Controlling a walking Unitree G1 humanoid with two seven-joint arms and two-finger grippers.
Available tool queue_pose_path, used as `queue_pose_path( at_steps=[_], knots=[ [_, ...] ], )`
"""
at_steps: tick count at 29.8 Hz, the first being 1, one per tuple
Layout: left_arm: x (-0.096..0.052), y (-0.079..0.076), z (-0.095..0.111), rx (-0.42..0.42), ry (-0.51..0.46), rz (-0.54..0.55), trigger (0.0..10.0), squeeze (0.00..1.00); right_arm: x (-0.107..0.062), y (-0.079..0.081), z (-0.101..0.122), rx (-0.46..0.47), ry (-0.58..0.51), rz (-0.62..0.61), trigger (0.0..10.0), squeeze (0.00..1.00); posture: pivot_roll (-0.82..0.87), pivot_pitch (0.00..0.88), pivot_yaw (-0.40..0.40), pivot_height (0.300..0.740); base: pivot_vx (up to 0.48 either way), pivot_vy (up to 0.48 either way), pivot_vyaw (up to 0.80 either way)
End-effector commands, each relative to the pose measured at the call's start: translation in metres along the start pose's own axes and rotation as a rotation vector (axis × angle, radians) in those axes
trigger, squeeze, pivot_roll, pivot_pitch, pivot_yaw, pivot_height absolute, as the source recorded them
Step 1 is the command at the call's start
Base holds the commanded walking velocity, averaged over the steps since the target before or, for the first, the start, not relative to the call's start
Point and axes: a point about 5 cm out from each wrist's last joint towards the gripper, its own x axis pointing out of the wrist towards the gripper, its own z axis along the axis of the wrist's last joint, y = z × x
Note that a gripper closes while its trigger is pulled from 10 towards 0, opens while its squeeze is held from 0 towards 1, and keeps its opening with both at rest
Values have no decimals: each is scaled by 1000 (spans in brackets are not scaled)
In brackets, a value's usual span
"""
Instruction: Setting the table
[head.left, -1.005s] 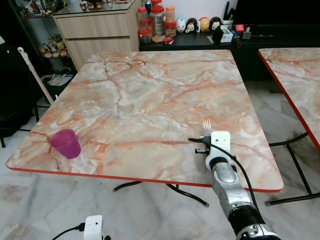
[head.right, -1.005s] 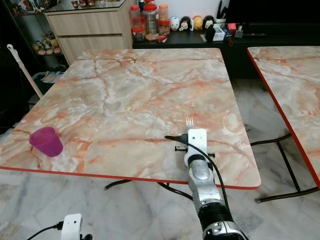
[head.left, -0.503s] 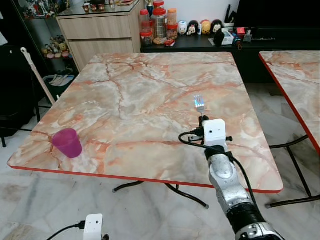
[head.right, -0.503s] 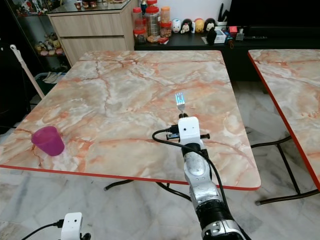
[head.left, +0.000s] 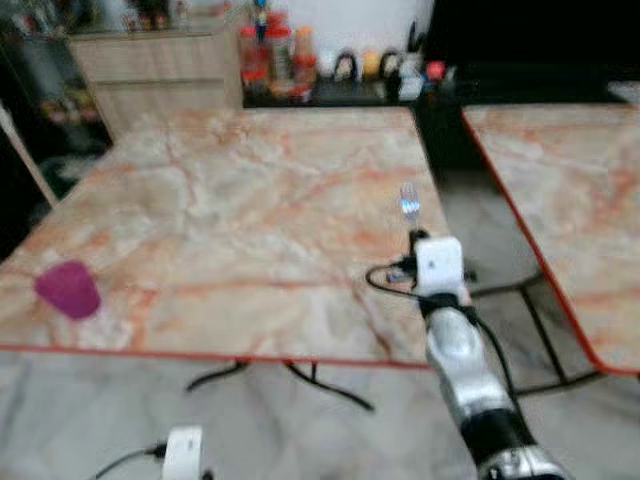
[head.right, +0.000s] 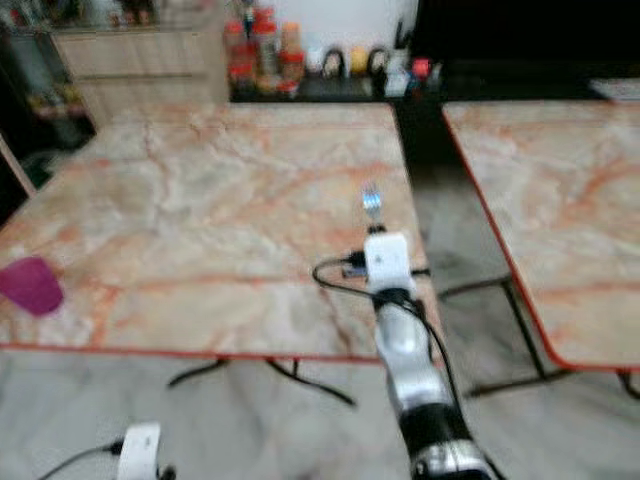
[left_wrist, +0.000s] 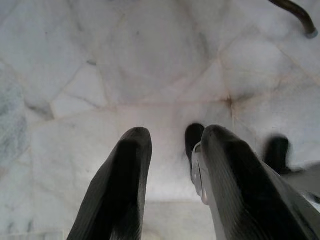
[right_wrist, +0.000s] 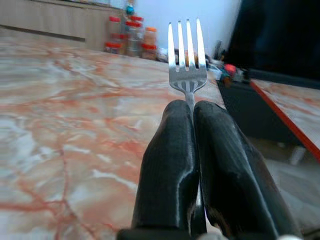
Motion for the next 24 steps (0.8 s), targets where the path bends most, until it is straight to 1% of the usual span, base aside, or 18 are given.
queue_pose_path(
  at_steps=[1, 21, 23, 24],
  knots=[
    [0, -1, -1, -8, 3, 3, 10000, 0, 5, -5, 9, 2, -35, -13, 10000, 0, -24, 22, 62, 740, 0, -480, 0],
    [0, -1, -3, -8, 6, 1, 10000, 0, 7, -10, 10, 5, -40, -48, 10000, 0, -31, 33, 68, 740, 0, -480, 0],
    [-1, -1, -3, -8, 8, 3, 10000, 0, 8, -14, 6, -13, -5, -74, 10000, 0, -32, 32, 68, 740, 0, -480, 0],
    [-1, -1, -3, -8, 8, 3, 10000, 0, 8, -14, 6, -13, -5, -74, 10000, 0, -32, 32, 68, 740, 0, -480, 0]
  ],
)
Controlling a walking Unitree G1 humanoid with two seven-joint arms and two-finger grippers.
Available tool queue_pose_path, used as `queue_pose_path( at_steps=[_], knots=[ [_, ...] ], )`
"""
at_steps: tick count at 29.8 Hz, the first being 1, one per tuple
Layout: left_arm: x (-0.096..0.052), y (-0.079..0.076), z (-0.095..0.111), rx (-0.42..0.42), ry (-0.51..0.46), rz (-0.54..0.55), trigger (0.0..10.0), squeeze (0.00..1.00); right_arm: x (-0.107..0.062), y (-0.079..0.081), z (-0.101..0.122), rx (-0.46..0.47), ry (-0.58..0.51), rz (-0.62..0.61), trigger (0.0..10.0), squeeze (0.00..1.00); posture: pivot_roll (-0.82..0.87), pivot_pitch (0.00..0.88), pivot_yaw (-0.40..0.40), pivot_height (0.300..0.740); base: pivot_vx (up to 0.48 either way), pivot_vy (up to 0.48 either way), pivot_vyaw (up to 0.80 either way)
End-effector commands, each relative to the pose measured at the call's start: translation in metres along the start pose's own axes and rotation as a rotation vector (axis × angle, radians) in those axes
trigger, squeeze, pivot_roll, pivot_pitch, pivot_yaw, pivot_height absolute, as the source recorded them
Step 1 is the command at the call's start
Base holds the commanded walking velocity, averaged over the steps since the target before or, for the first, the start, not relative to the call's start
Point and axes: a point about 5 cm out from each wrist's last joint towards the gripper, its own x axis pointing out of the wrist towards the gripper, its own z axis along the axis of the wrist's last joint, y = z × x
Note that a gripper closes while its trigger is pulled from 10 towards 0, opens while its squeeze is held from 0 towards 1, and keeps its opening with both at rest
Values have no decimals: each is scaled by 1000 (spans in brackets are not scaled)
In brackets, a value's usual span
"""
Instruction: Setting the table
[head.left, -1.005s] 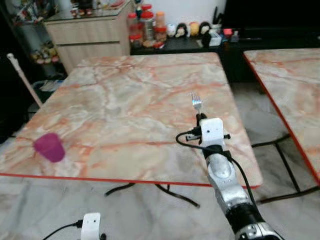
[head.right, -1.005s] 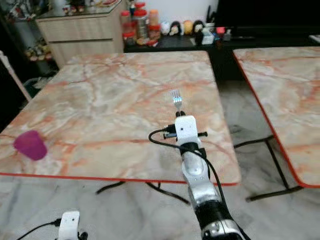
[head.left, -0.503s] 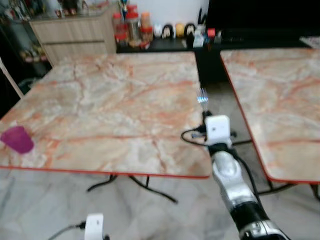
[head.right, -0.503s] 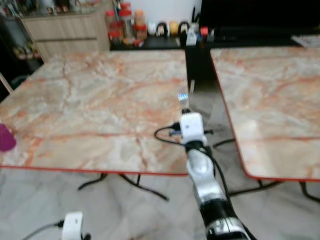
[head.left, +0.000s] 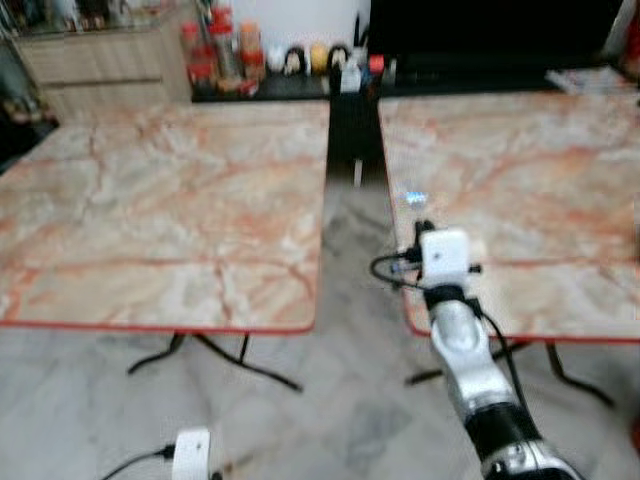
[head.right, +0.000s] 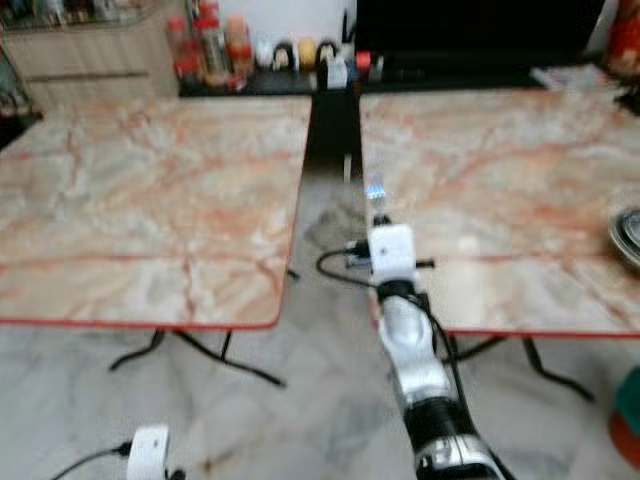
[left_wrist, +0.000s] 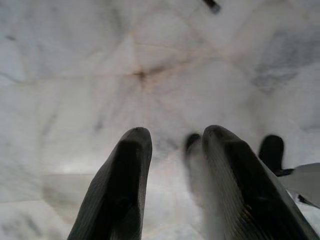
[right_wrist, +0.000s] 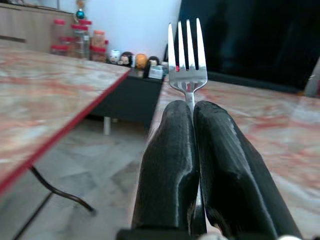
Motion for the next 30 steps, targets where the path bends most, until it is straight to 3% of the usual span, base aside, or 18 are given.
queue_pose_path(
  at_steps=[1, 8, 18, 30],
  knots=[
    [-1, 9, -4, 1, 12, 25, 10000, 0, 2, 3, -2, 9, 30, -8, 10000, 0, -32, 33, 69, 740, 0, -480, 0],
    [-1, 8, -4, 2, 9, 25, 10000, 0, 6, -2, 3, 3, 7, -16, 10000, 0, -38, 32, 70, 740, 0, -480, 0],
    [-1, 6, -6, -7, 13, 22, 10000, 0, 3, 12, 5, 30, -12, 23, 10000, 0, -40, 35, 65, 740, 0, -480, 0],
    [-1, 4, -6, -7, 14, 19, 10000, 0, 3, 10, 7, 35, -25, 22, 10000, 0, -45, 37, 63, 740, 0, -480, 0]
  ],
)
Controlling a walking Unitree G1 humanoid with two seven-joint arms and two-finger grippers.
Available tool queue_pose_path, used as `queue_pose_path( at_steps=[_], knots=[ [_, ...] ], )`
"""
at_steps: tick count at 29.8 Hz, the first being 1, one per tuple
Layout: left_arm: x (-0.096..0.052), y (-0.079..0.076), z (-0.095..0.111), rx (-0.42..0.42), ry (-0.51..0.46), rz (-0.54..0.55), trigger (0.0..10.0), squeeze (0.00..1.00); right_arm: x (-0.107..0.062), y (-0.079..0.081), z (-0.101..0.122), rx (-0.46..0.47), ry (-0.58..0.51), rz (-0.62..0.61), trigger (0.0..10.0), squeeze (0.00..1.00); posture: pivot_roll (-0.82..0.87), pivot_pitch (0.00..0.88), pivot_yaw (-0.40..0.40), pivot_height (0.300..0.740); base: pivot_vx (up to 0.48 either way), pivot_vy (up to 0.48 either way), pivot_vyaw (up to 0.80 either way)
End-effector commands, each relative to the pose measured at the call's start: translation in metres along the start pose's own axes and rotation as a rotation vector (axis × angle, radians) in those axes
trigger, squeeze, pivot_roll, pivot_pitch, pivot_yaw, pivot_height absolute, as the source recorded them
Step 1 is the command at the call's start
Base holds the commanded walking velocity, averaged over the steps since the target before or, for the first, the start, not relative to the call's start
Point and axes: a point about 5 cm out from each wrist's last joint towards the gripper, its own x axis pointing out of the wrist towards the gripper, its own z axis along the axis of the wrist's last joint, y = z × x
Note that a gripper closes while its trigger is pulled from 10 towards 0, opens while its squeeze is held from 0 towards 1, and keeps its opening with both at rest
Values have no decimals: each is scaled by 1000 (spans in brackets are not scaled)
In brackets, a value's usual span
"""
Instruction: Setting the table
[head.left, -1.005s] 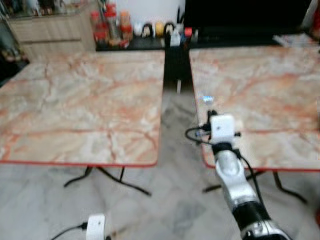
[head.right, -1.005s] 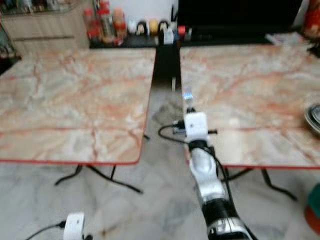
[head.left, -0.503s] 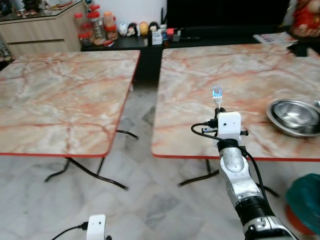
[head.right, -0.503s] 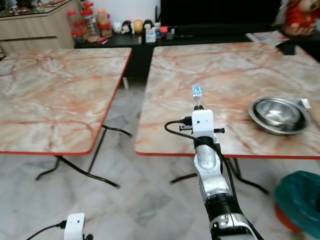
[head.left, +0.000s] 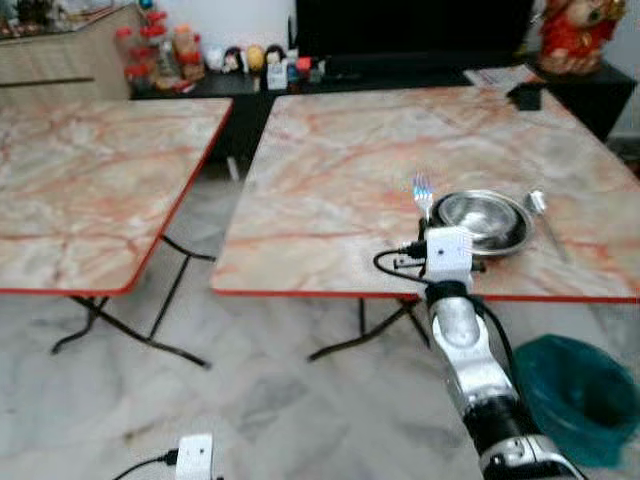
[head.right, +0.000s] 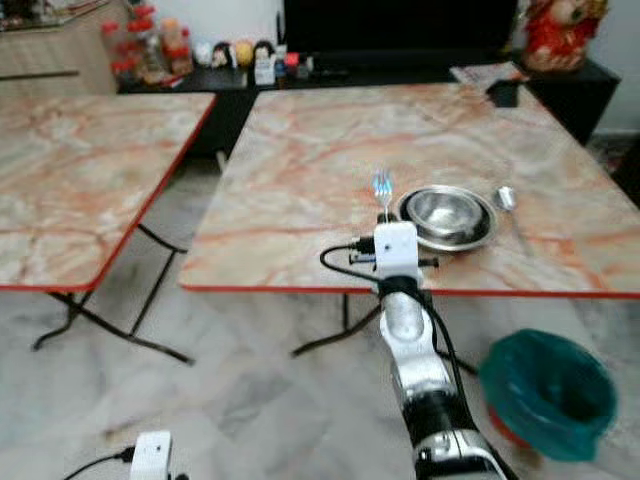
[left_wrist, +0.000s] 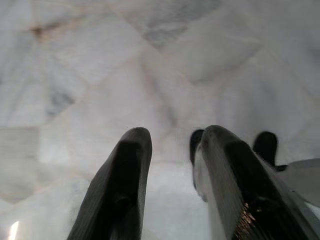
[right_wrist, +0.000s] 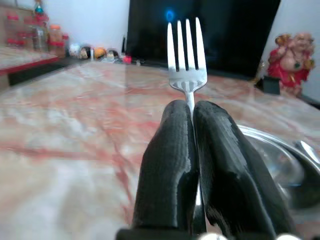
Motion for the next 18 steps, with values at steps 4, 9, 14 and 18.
queue_pose_path(
  at_steps=[4, 9, 14, 18],
  knots=[
    [0, 5, 2, 4, -4, 14, 10000, 0, 3, 4, 8, 7, -29, 11, 10000, 0, -49, 38, 63, 740, 0, -480, 0],
    [0, 4, 3, 3, -5, 11, 10000, 0, 3, 2, 7, 10, -31, 6, 10000, 0, -51, 36, 63, 740, 0, -480, 0],
    [0, 4, 2, 3, -3, 12, 10000, 0, 2, 2, 8, 13, -33, 2, 10000, 0, -53, 34, 62, 740, 0, -480, 0],
    [0, 5, 3, -1, -5, 15, 10000, 0, 3, 2, 8, 12, -34, 0, 10000, 0, -53, 33, 61, 740, 0, -317, 0]
  ],
)
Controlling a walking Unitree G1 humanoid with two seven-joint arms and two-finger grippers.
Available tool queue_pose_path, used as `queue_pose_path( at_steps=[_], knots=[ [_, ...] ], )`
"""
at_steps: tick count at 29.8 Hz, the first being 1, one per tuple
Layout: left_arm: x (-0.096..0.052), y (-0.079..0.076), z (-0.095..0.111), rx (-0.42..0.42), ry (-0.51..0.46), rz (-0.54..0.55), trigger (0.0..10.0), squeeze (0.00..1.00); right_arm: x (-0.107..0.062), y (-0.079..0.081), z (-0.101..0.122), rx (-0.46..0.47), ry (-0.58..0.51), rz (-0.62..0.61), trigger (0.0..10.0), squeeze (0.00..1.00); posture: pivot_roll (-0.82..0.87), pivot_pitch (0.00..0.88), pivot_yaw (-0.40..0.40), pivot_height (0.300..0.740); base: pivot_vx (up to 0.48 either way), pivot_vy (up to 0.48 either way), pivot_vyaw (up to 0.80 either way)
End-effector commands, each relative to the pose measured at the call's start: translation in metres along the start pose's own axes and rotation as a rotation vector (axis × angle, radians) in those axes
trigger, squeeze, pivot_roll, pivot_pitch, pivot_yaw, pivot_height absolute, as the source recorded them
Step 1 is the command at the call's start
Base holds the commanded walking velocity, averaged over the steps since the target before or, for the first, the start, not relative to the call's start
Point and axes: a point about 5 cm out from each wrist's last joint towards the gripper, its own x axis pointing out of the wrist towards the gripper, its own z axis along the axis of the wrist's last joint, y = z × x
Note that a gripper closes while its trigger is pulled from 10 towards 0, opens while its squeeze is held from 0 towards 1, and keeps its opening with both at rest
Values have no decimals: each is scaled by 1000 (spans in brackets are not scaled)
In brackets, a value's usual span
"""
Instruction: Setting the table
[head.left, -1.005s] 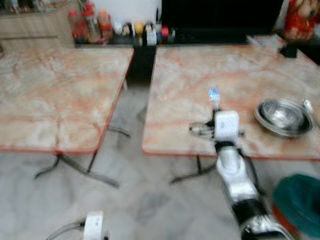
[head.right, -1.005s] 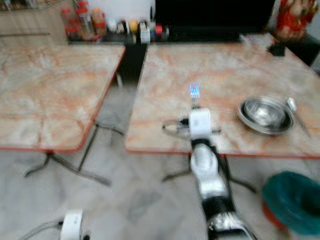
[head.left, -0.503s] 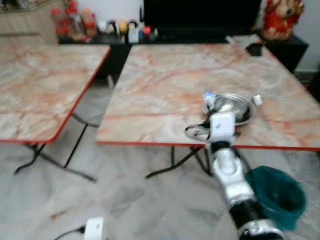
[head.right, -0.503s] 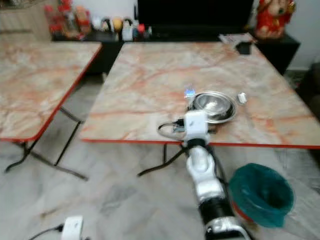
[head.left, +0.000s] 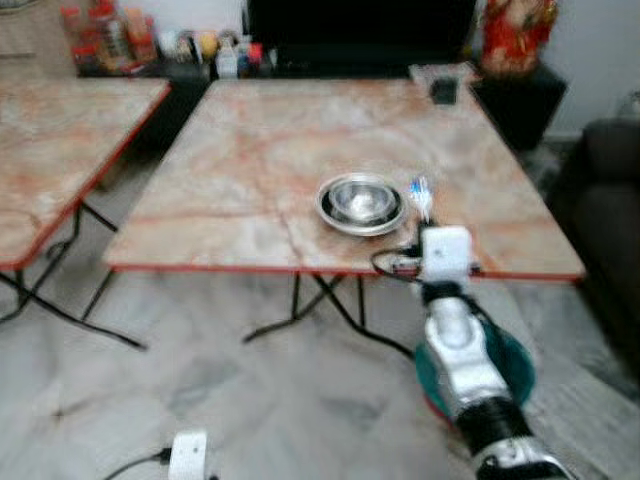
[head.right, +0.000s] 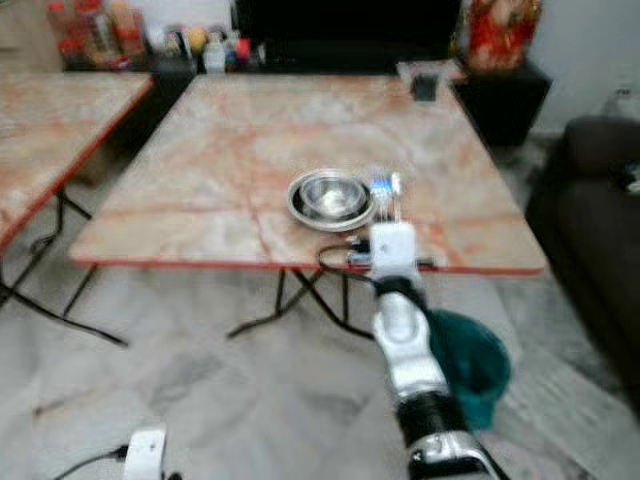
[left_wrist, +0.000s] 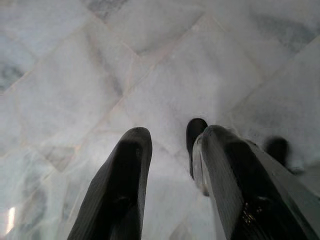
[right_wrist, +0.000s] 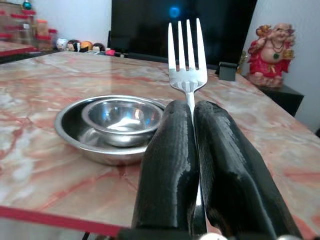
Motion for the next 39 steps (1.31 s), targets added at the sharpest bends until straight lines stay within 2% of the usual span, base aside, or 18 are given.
queue_pose_path(
  at_steps=[1, 8, 17, 39],
  knots=[
    [0, -2, 0, -5, 0, 3, 10000, 0, 3, -7, 4, -9, -18, -17, 10000, 0, -53, 33, 61, 740, 0, 0, 0],
    [0, -2, 2, -44, -24, -7, 10000, 0, 2, -7, 4, -6, -17, -19, 10000, 0, -53, 35, 63, 740, 0, 0, 0],
    [0, 2, 5, -36, -32, 15, 10000, 0, 2, -8, 3, 11, -12, -25, 10000, 0, -58, 34, 67, 740, 0, 0, 0],
    [0, 4, 4, -33, -28, 24, 10000, 0, 2, -5, 3, 10, -6, -9, 10000, 0, -49, 34, 65, 740, 289, 0, -40]
  ],
)
